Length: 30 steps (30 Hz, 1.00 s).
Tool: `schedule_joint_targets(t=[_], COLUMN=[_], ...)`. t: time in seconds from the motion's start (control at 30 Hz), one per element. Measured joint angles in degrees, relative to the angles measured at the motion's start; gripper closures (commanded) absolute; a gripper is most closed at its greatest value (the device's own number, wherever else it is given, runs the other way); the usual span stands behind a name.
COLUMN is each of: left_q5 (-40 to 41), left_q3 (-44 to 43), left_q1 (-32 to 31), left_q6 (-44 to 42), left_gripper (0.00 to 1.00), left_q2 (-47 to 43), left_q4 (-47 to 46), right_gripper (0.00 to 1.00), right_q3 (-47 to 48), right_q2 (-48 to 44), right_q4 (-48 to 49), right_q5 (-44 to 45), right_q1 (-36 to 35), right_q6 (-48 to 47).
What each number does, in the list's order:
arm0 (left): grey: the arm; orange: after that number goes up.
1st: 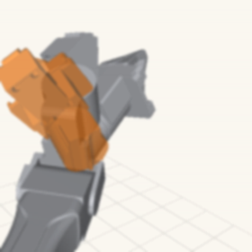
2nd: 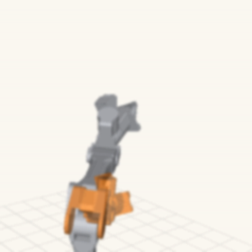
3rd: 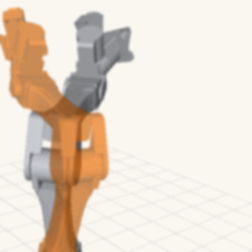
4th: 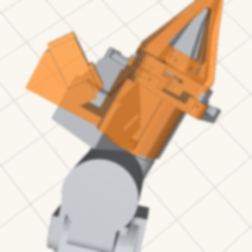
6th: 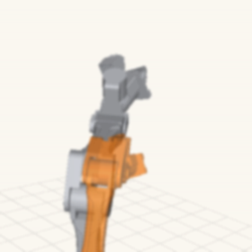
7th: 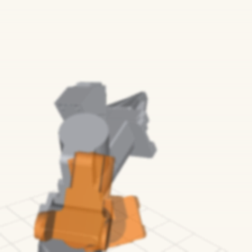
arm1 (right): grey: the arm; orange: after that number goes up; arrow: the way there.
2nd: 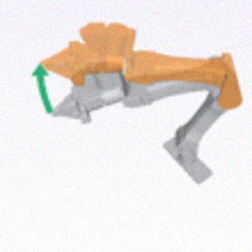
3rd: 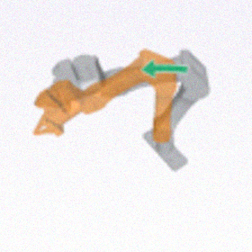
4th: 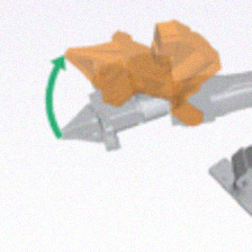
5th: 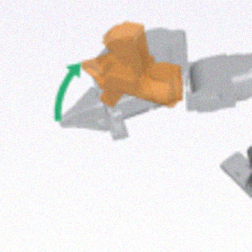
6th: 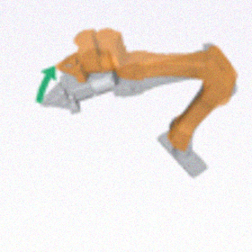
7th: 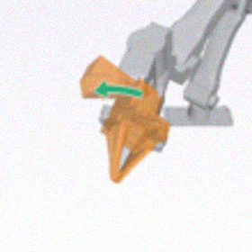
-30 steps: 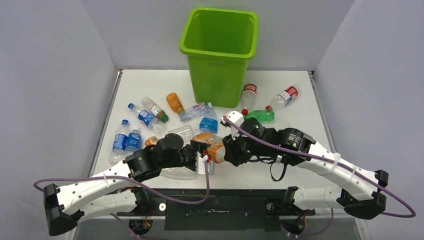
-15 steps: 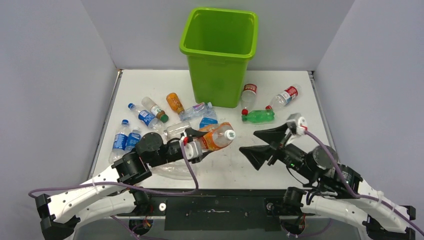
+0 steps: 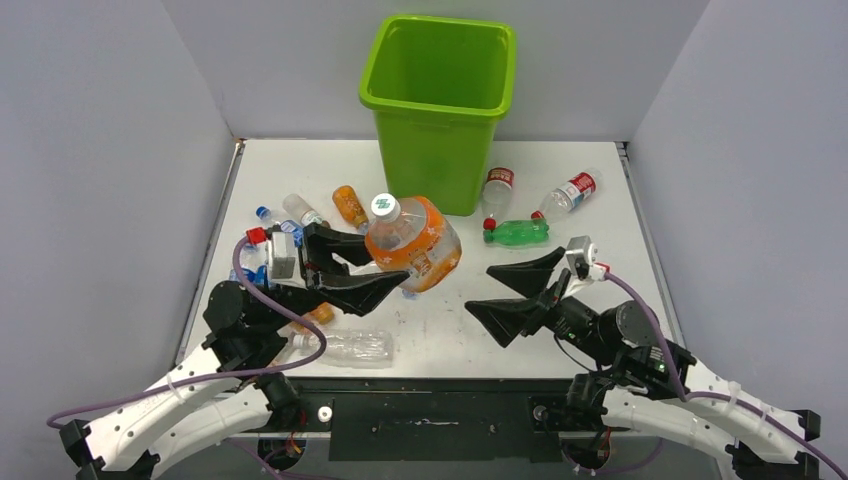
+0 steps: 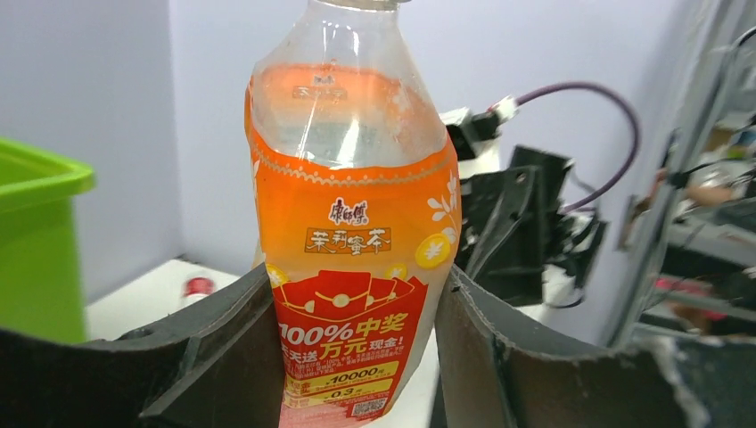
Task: Put the plastic bottles in the bin
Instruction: Pick up the plastic bottle at the center of the board, then place the plastic bottle in the trash bin.
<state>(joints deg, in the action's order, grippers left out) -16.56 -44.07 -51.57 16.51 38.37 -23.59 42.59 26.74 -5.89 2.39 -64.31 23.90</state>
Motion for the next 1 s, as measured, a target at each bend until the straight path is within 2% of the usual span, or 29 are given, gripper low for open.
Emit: schedule_joint_targets(t=[0.13, 0.3, 0.63, 1.0], left_q5=[-1.95, -4.55, -8.85, -16.15], left_q3=[2.27, 3.1, 3.13, 3.45], left_q1=[0.57, 1.44, 3.5, 8.41], left_q6=[10.95, 20.9, 32.24, 44.44], left_gripper=[0.66, 0.65, 0.66, 0.69], left_q2=[1.86, 5.62, 7.65, 11.45], left_q4=[-8.04, -13.07, -21.0, -30.49], right_gripper=[0.1, 0.1, 0.1, 0.1], right_q3=[-2.62, -4.04, -4.59, -4.74], right_q2=[1.88, 5.44, 6.93, 2.89], right_q4=[5.9, 12.79, 19.82, 19.26], right_q5=[-4.24, -8.55, -9.07, -7.69], right_q1=[0.0, 0.0, -0.26, -0.26], right_q6=[1.46, 2.64, 2.95, 2.71])
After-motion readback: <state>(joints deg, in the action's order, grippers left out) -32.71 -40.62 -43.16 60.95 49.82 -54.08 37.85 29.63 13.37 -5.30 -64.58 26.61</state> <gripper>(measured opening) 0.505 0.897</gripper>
